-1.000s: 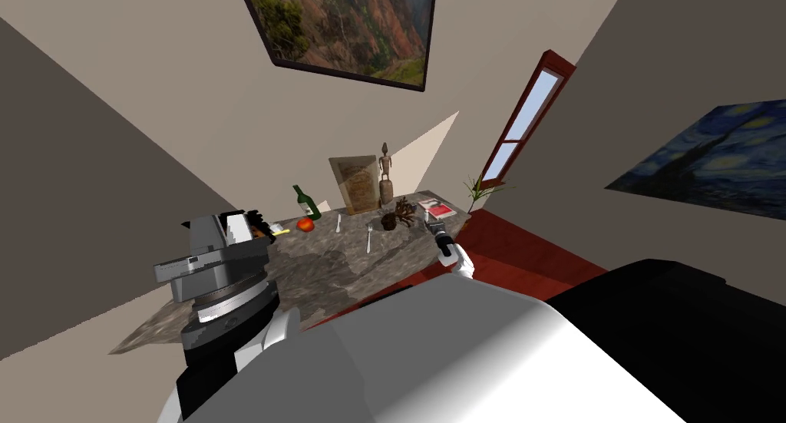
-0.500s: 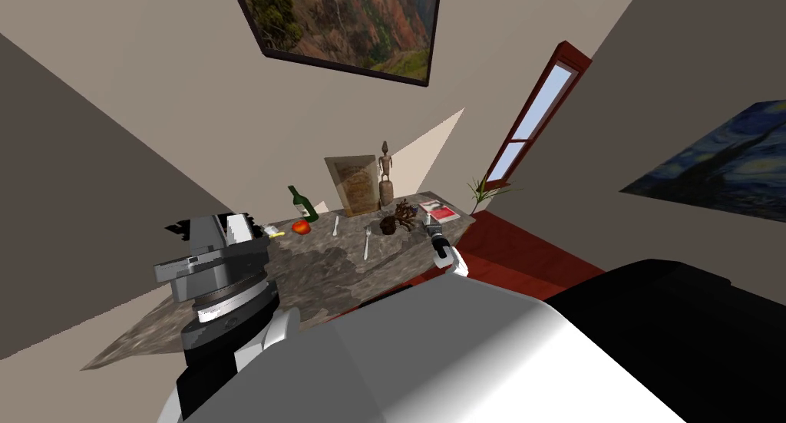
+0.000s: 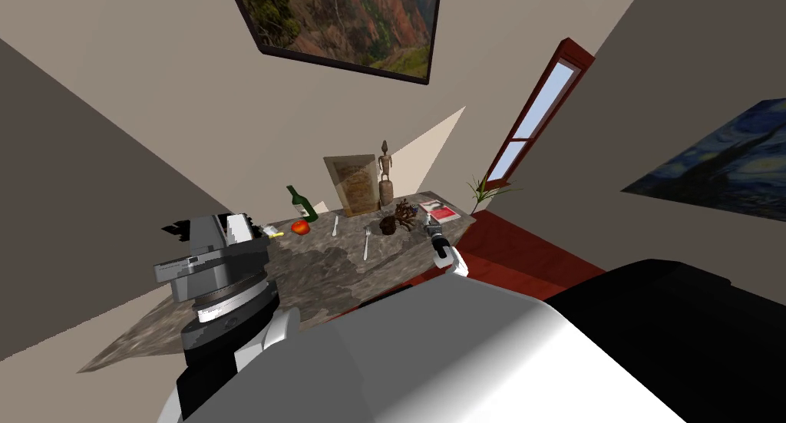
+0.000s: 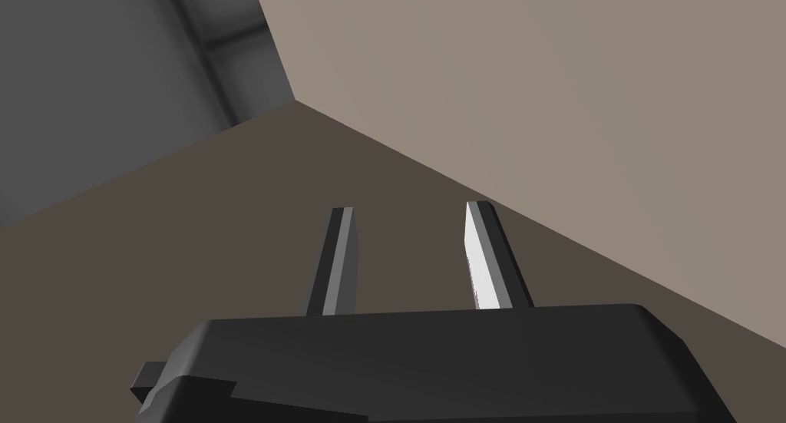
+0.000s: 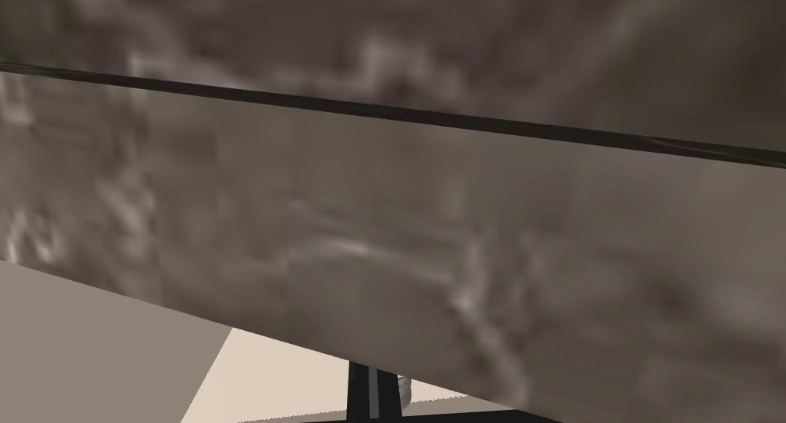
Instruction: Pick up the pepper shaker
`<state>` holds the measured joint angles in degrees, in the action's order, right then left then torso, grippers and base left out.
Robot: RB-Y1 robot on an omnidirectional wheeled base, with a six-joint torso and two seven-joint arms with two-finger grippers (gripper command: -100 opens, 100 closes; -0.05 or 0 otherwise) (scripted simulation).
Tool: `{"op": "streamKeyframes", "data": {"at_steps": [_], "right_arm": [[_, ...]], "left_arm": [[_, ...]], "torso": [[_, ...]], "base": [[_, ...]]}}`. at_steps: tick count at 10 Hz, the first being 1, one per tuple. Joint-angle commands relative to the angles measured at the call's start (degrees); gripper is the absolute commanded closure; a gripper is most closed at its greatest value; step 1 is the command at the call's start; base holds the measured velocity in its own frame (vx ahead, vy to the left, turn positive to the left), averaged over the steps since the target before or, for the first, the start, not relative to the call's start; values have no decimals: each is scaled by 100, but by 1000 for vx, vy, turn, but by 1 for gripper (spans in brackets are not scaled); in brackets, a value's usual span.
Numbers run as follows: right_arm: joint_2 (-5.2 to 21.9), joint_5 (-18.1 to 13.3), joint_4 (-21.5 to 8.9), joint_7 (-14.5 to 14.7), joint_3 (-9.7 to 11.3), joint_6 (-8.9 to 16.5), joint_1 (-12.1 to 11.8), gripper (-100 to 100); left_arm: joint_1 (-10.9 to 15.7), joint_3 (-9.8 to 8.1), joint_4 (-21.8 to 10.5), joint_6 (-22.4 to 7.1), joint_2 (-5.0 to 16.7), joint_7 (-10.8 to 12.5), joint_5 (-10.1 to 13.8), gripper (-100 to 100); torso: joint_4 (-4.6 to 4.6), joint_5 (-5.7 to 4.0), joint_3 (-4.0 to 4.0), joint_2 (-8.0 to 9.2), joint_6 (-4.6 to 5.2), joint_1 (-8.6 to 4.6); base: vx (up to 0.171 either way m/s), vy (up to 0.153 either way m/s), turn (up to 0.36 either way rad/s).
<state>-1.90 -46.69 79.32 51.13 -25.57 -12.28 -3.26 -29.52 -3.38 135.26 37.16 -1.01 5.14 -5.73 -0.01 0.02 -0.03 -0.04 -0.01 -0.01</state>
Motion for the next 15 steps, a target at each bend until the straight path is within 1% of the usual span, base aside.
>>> {"op": "streamKeyframes", "data": {"at_steps": [1,2,3,4,7,9,10,12,13,14,15], "right_arm": [[0,0,0,0,0,0,0,100],[0,0,0,0,0,0,0,100],[0,0,0,0,0,0,0,0],[169,-15,1,-13,43,10,-11,-100],[540,-64,13,-60,166,61,-38,-100],[738,-107,30,-104,262,116,-54,-100],[880,-154,53,-151,360,181,-68,-100],[1077,-274,134,-256,571,347,-82,-100],[1125,-348,207,-310,683,454,-73,-100],[1102,-393,295,-342,751,560,-23,-100],[1018,-332,302,-331,711,665,82,-100]], "left_arm": [[0,0,0,0,0,0,0,0],[0,0,0,0,0,0,0,0],[0,0,0,0,0,0,0,0],[0,0,0,0,0,0,0,0],[1,0,0,0,0,0,0,0],[1,0,0,0,0,0,0,0],[1,0,0,0,0,0,0,0],[1,0,0,0,0,0,0,0],[1,-1,0,0,1,0,0,0],[1,-1,-1,0,1,0,0,0],[1,-1,-1,-1,1,0,0,0]], "torso": [[0,0,0,0,0,0],[0,0,0,0,0,0],[0,0,0,0,0,0],[0,0,0,0,0,0],[7,2,18,32,1,9],[7,1,20,35,1,0],[7,-1,20,34,2,-5],[10,-4,27,49,3,-22],[12,-7,33,58,3,-33],[12,-10,33,56,4,-48],[11,-10,27,45,0,-43]], "base": [[0,0,0],[0,0,0],[0,0,0],[-31,20,-16],[-83,27,-50],[-86,-5,-68],[-94,-37,-130],[-147,-73,-175],[-140,-135,-197],[-100,-121,-77],[-31,-8,278]]}}
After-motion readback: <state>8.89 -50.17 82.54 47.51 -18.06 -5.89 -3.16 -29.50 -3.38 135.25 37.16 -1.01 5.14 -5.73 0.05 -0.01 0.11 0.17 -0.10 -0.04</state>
